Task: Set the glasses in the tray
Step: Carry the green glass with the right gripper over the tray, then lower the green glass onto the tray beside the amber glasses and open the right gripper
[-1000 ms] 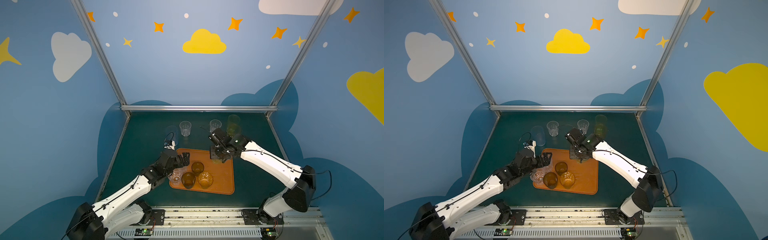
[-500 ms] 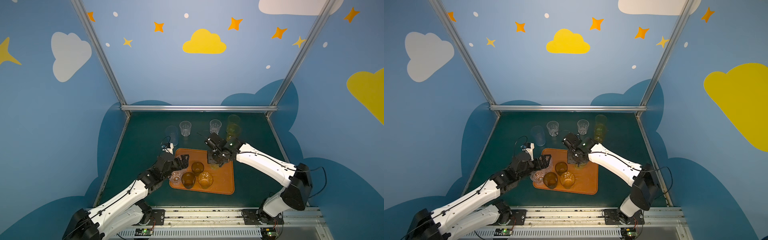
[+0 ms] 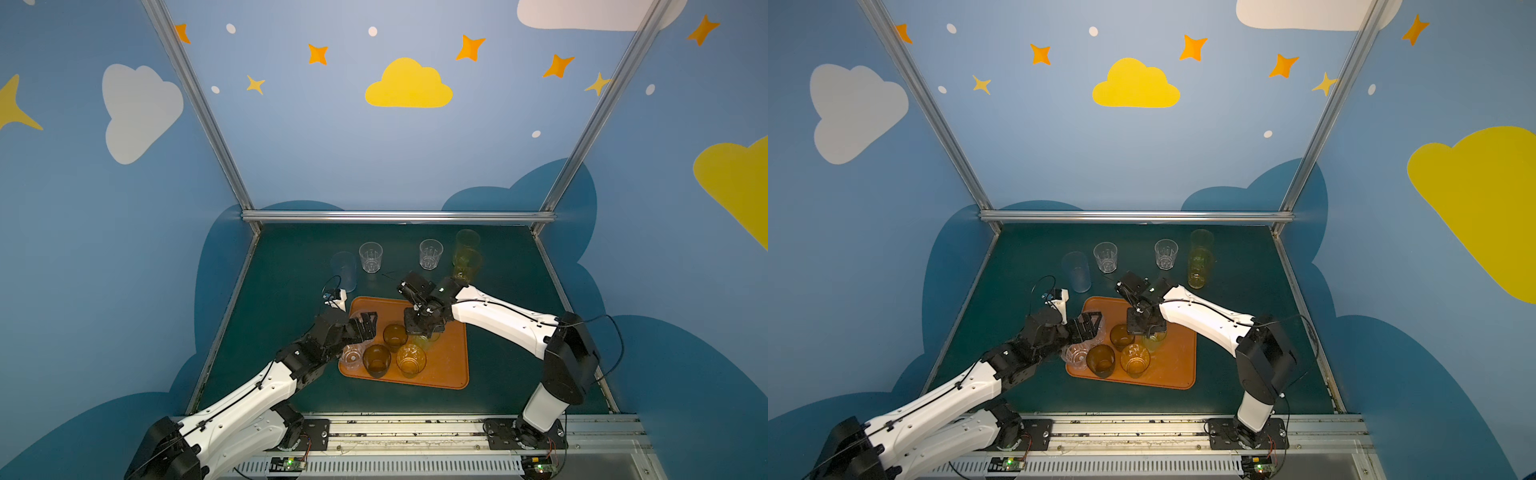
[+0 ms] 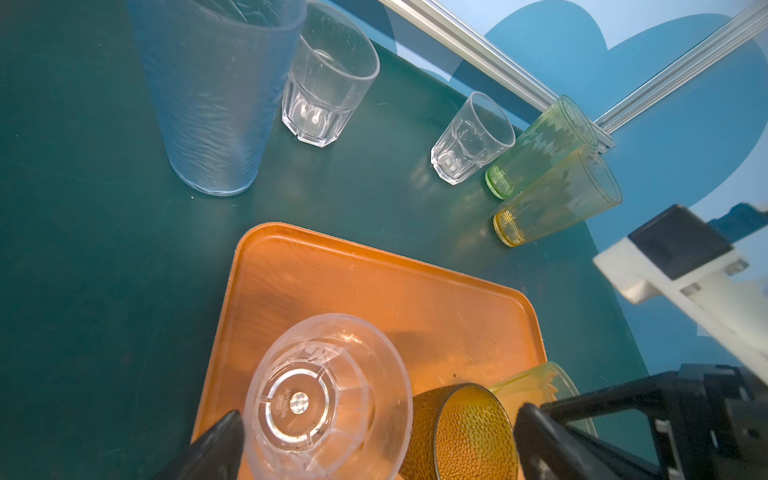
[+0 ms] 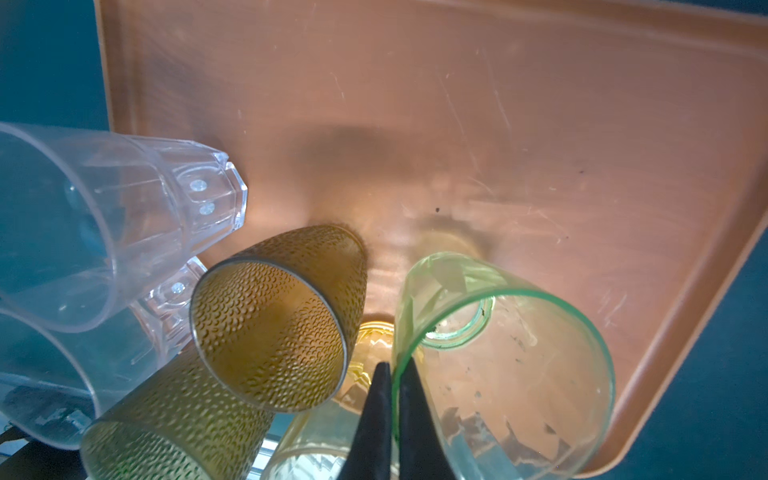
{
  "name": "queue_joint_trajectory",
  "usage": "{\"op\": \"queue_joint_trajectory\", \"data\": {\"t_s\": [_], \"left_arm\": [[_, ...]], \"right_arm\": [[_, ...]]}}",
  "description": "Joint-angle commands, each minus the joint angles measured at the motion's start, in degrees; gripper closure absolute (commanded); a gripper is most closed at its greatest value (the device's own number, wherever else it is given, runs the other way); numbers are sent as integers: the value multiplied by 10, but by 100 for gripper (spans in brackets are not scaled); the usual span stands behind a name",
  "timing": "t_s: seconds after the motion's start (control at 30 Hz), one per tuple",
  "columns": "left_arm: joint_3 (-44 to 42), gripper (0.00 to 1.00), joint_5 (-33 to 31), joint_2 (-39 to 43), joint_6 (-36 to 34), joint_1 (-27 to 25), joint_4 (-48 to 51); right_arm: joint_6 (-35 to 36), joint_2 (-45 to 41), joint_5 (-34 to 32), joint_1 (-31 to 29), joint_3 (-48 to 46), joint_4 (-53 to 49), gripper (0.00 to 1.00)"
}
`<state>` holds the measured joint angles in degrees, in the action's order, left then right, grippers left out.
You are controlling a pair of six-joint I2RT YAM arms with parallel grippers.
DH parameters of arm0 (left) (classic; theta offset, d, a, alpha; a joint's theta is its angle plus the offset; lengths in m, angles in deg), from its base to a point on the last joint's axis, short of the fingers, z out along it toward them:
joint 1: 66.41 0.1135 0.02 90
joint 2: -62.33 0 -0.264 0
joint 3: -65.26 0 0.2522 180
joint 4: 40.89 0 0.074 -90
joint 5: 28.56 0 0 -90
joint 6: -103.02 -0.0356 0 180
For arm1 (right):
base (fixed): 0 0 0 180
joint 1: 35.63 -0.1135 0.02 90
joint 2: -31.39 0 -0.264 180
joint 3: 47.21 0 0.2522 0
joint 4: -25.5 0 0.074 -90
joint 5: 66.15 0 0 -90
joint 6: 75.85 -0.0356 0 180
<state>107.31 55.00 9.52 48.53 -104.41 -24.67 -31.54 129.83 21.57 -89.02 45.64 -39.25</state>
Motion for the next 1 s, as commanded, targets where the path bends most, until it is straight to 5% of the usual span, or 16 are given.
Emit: {"op": "queue_joint_trajectory", "data": {"t_s": [0.0, 0.97], "left_arm": [[5, 0, -10, 11, 3, 2, 7], [4, 0, -39, 47, 2, 2, 29]], "right_arm": [[-13, -2, 9, -7, 3, 8, 100], [-13, 33, -11, -38, 26, -24, 96]]}}
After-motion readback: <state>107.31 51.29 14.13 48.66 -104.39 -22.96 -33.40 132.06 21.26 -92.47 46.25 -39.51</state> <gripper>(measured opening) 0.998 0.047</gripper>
